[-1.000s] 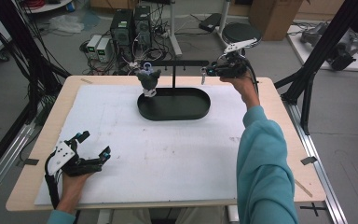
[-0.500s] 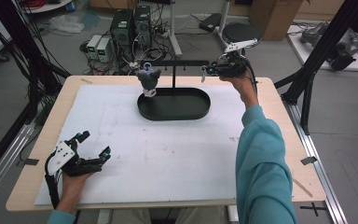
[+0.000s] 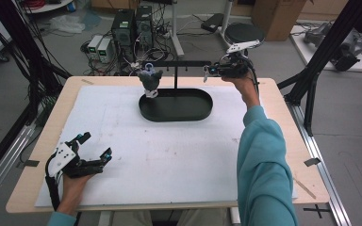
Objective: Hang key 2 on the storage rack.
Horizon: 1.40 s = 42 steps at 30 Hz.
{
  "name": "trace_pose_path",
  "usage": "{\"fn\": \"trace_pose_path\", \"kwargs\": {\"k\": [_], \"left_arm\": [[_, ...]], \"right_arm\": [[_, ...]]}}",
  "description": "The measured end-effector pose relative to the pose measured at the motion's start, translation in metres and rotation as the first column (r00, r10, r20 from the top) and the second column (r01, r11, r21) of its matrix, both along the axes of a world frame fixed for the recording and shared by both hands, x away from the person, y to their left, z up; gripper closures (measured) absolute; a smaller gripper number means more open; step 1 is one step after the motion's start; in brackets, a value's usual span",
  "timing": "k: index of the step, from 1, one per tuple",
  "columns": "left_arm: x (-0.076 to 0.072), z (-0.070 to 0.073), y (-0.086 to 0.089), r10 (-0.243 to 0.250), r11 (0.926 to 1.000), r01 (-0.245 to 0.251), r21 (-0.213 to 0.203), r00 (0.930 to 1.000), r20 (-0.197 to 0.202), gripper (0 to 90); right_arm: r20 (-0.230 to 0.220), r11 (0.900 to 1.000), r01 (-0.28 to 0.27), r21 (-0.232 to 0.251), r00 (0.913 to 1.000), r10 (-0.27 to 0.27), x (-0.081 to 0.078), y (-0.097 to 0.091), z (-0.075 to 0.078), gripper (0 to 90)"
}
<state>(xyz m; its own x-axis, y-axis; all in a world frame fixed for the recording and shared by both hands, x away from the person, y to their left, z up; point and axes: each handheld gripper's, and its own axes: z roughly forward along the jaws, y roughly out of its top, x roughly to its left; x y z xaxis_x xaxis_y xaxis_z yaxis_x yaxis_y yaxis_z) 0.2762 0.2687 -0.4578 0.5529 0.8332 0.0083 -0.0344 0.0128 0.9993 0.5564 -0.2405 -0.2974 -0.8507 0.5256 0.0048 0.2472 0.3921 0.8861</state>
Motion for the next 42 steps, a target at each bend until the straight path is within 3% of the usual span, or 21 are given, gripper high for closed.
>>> {"fn": "trace_pose_path", "kwargs": {"k": [27,37,40,42], "left_arm": [[-0.0002,-0.0001,0.0009,-0.003,1.0,0.003,-0.002,1.0,-0.001,1.7],[0.0,-0.0001,0.0007,-0.003,1.0,0.003,-0.003,1.0,0.0,1.7],[-0.0001,-0.0002,0.0008,-0.002,1.0,0.002,-0.003,1.0,0.0,1.7],[0.0,-0.0004,0.001,-0.001,0.9999,0.001,-0.012,1.0,0.002,1.7]], "right_arm": [[0.019,0.9972,0.075,-0.007,0.997,-0.075,0.005,0.0038,-0.0059,86.8],[0.019,0.9955,0.095,0.0,0.9953,-0.095,0.0046,0.0012,-0.0054,78.0],[0.027,0.9929,0.119,0.005,0.9925,-0.119,0.0024,-0.001,-0.0032,68.0],[0.035,0.9861,0.166,0.001,0.9855,-0.166,-0.001,-0.0027,-0.0013,57.8]]}}
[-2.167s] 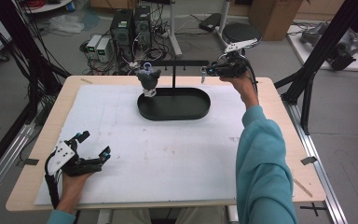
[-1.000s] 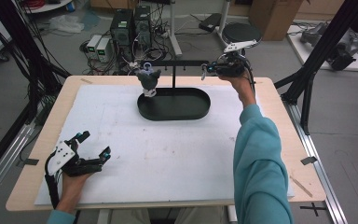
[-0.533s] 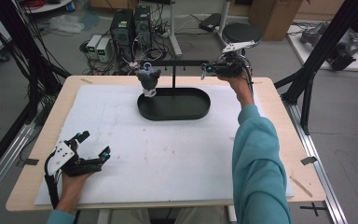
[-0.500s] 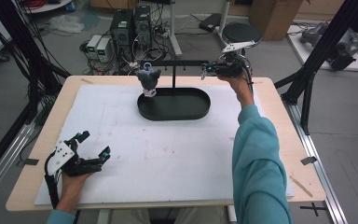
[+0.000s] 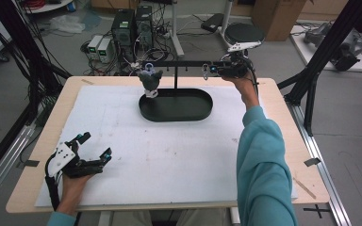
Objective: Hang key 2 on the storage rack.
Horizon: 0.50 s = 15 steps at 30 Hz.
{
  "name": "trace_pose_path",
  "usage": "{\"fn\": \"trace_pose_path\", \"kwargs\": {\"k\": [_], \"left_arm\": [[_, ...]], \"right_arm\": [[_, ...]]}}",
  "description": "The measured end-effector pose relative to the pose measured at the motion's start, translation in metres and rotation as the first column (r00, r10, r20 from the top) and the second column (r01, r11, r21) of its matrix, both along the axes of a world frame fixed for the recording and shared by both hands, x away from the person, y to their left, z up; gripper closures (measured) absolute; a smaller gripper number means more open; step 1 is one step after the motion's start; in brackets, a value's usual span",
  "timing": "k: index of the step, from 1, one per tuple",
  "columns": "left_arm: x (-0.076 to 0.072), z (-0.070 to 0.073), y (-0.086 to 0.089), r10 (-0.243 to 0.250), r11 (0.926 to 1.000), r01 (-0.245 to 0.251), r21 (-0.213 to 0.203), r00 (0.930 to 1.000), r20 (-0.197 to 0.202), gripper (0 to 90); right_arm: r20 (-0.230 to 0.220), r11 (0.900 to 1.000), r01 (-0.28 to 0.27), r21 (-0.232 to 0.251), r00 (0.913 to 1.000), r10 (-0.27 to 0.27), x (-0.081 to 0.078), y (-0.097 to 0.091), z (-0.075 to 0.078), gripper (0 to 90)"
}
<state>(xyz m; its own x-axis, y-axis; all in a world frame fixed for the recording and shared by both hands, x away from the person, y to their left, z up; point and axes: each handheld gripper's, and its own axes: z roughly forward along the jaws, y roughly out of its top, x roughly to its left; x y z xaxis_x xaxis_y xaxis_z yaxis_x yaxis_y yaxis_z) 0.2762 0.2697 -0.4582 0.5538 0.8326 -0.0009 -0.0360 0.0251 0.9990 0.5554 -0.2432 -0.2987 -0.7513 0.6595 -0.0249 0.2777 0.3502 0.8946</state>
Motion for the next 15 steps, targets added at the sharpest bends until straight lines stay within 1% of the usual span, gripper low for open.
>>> {"fn": "trace_pose_path", "kwargs": {"k": [1,2,3,4,6,7,8,9,10,11,12,13,15], "left_arm": [[0.0,0.0,0.0,-0.001,1.0,0.001,-0.001,1.0,-0.001,1.7],[0.0,0.0,0.001,-0.001,1.0,0.001,0.002,1.0,0.0,1.7],[0.0,0.0,0.0,-0.001,1.0,0.001,0.0,1.0,0.0,1.7],[0.0,0.0,0.0,0.0,1.0,0.0,0.0,1.0,0.002,1.7],[0.0,0.0,0.0,-0.001,1.0,0.001,0.005,1.0,0.002,1.7],[0.0,0.0,0.0,0.0,1.0,0.0,0.001,1.0,0.001,1.7],[0.0,0.0,0.0,0.001,1.0,-0.001,0.002,1.0,0.001,1.7],[0.0,0.0,0.0,-0.001,1.0,0.001,0.005,1.0,0.001,1.7],[0.0,0.0,0.0,-0.002,1.0,0.002,0.004,1.0,0.003,1.7],[0.0,0.0,0.0,-0.001,1.0,0.001,0.005,1.0,0.0,1.7],[0.0,0.0,0.0,-0.001,1.0,0.001,0.005,1.0,0.001,1.7],[0.0,0.0,0.0,0.0,1.0,0.0,0.004,1.0,0.003,1.7],[0.0,0.0,0.0,0.0,1.0,0.0,0.001,1.0,0.002,1.7]], "right_arm": [[0.005,0.9999,0.007,0.007,1.0,-0.007,-0.003,-0.001,0.001,51.6],[0.0,0.9993,0.009,0.036,1.0,-0.009,-0.007,-0.003,0.003,42.9],[-0.014,0.9983,0.006,0.058,0.9999,-0.005,-0.01,-0.004,0.004,36.3],[-0.015,0.9974,0.003,0.072,0.9999,-0.002,-0.012,-0.006,0.007,30.7],[-0.019,0.9968,0.004,0.08,0.9998,-0.003,-0.02,-0.007,0.012,16.4],[-0.025,0.9961,0.01,0.088,0.9997,-0.008,-0.024,-0.008,0.015,9.9],[-0.034,0.9942,0.012,0.107,0.9994,-0.009,-0.029,-0.009,0.017,4.7],[-0.049,0.9926,0.009,0.121,0.9988,-0.003,-0.033,-0.009,0.019,1.0],[-0.073,0.9921,0.017,0.124,0.9973,-0.008,-0.039,-0.009,0.022,0.6],[-0.055,0.9928,0.016,0.119,0.9984,-0.01,-0.045,-0.009,0.024,0.6],[0.015,0.9929,0.012,0.118,0.9998,-0.014,-0.056,-0.01,0.025,0.6],[0.034,0.9929,0.006,0.119,0.9994,-0.01,-0.062,-0.012,0.027,0.6],[0.052,0.9915,0.002,0.13,0.9986,-0.008,-0.076,-0.015,0.028,0.6]]}}
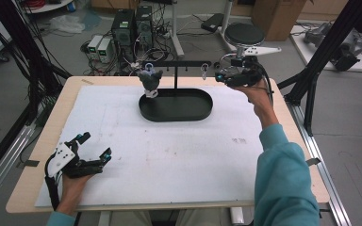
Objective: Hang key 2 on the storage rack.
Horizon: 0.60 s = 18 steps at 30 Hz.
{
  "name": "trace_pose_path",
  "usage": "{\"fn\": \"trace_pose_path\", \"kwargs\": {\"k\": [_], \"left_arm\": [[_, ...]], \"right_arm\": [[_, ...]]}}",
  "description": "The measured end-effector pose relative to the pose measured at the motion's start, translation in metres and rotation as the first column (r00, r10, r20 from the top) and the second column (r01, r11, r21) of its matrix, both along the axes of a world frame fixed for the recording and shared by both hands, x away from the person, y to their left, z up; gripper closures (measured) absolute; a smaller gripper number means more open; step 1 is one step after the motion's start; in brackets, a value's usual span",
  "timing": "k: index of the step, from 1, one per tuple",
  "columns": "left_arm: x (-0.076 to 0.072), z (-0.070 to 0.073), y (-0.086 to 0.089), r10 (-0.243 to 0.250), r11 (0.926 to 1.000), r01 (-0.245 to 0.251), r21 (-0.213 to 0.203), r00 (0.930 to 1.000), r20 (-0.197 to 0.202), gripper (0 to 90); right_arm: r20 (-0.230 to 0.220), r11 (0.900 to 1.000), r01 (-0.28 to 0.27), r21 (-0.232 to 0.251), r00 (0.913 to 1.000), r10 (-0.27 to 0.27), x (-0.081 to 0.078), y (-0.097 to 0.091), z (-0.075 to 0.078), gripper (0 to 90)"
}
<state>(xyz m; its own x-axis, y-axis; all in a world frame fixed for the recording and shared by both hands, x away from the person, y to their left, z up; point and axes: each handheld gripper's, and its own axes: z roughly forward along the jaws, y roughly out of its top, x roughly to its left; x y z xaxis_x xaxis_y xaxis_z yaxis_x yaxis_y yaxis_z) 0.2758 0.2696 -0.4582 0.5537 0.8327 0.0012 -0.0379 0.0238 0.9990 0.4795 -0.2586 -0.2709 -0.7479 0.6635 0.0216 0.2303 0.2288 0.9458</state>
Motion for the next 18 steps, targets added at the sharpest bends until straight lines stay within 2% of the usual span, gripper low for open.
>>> {"fn": "trace_pose_path", "kwargs": {"k": [2,8,10,15,18], "left_arm": [[0.0,0.0,0.0,0.0,1.0,0.0,0.0,1.0,0.001,1.7],[0.0,0.0,0.0,-0.002,1.0,0.002,0.005,1.0,0.004,1.7],[0.0,0.0,0.0,-0.003,1.0,0.003,0.005,1.0,0.003,1.7],[0.0,0.0,0.0,-0.003,1.0,0.003,0.005,1.0,0.0,1.7],[-0.001,0.0,0.0,-0.002,1.0,0.001,0.007,1.0,0.006,1.7]], "right_arm": [[0.008,0.9998,-0.021,-0.002,0.9998,0.021,-0.018,-0.003,-0.001,0.6],[0.099,0.9993,-0.038,0.004,0.9944,0.037,-0.07,-0.01,-0.017,0.6],[0.128,0.9993,-0.034,0.015,0.9913,0.031,-0.086,-0.014,-0.028,0.6],[0.148,0.9971,-0.04,0.065,0.9885,0.03,-0.119,-0.023,-0.062,0.6],[0.16,0.9991,-0.007,0.042,0.9871,0.0,-0.135,-0.027,-0.084,0.6]]}}
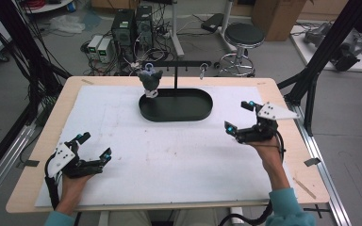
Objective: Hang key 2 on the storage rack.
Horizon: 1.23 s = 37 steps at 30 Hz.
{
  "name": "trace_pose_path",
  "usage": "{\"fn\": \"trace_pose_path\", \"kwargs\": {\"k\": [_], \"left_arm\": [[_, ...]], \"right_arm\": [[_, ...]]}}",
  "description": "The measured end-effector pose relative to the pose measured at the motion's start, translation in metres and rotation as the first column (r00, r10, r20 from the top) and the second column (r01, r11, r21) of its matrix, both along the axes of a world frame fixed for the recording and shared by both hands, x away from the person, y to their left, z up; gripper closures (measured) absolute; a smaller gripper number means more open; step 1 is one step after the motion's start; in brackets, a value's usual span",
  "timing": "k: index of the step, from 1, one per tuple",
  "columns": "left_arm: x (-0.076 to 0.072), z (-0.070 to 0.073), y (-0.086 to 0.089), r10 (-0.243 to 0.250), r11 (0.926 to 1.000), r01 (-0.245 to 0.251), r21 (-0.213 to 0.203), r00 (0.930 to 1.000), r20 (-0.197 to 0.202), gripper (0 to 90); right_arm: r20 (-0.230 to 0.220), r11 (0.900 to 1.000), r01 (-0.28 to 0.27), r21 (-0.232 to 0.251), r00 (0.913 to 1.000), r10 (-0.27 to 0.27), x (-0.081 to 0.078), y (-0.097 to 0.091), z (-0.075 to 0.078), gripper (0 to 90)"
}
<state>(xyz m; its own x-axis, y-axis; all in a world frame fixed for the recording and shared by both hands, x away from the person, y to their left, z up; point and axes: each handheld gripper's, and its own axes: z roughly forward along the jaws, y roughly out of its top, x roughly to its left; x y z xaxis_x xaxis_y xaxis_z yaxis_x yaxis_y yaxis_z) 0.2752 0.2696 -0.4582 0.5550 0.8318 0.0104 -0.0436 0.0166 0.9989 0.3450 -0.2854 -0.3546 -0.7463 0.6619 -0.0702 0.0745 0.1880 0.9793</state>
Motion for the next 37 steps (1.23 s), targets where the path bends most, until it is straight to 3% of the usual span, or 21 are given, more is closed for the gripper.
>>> {"fn": "trace_pose_path", "kwargs": {"k": [5,8,15,20,28,35,37], "left_arm": [[0.0,0.0,0.0,0.002,1.0,-0.002,-0.003,1.0,0.002,1.7],[0.0,0.0,0.0,0.003,1.0,-0.003,-0.008,1.0,-0.001,1.7],[-0.001,0.0,0.0,0.004,1.0,-0.004,-0.009,1.0,0.001,1.7],[-0.001,0.0,0.0,0.004,1.0,-0.004,-0.007,1.0,0.009,1.7],[-0.002,-0.001,0.0,0.002,1.0,-0.001,-0.005,0.9999,0.012,1.7],[-0.002,-0.001,0.0,0.004,1.0,-0.004,-0.008,0.9999,0.014,1.7],[-0.002,-0.001,0.0,0.007,1.0,-0.007,-0.004,0.9998,0.019,1.7]], "right_arm": [[0.016,0.9967,0.051,0.063,0.9985,-0.052,-0.019,-0.009,-0.031,0.6],[0.031,0.9942,0.103,0.03,0.994,-0.104,-0.026,-0.012,-0.045,0.6],[0.042,0.9808,0.149,0.126,0.987,-0.155,-0.035,-0.027,-0.074,0.6],[0.062,0.9699,0.185,0.158,0.9784,-0.197,-0.039,-0.034,-0.085,0.6],[0.035,0.9703,0.192,0.147,0.9793,-0.199,-0.038,-0.034,-0.1,0.6],[0.02,0.9691,0.193,0.153,0.9799,-0.199,-0.038,-0.035,-0.101,0.6],[0.034,0.9712,0.193,0.14,0.9793,-0.199,-0.038,-0.034,-0.101,0.6]]}}
